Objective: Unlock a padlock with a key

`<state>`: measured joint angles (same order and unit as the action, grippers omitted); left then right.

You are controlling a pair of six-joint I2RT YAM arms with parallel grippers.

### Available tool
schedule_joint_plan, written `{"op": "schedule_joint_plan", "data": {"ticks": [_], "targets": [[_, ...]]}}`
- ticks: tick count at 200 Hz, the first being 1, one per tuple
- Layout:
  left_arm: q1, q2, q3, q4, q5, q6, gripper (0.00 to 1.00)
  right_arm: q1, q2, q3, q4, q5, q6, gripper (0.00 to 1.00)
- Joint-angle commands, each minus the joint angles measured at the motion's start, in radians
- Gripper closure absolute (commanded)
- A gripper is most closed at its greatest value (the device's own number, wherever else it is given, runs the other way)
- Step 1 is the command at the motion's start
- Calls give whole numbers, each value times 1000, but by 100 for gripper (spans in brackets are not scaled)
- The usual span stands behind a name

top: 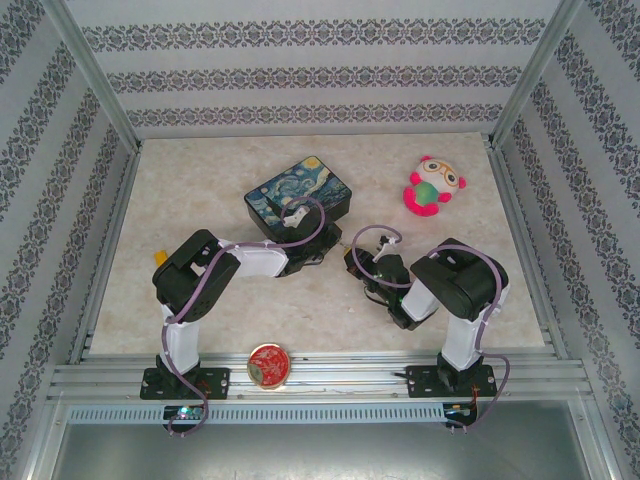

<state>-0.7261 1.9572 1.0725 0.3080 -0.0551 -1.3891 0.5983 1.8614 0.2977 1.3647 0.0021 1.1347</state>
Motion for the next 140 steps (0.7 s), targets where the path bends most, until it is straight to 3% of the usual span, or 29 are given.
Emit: {"op": "schedule_joint_plan", "data": {"ticks": [1,140], "targets": [[-9,71,-43,23,138,-156,94,9,1,16,22,-6,-21,100],[-9,72,-43,31,144,-155,94,7,32,40,22,-19,-19,100]]}}
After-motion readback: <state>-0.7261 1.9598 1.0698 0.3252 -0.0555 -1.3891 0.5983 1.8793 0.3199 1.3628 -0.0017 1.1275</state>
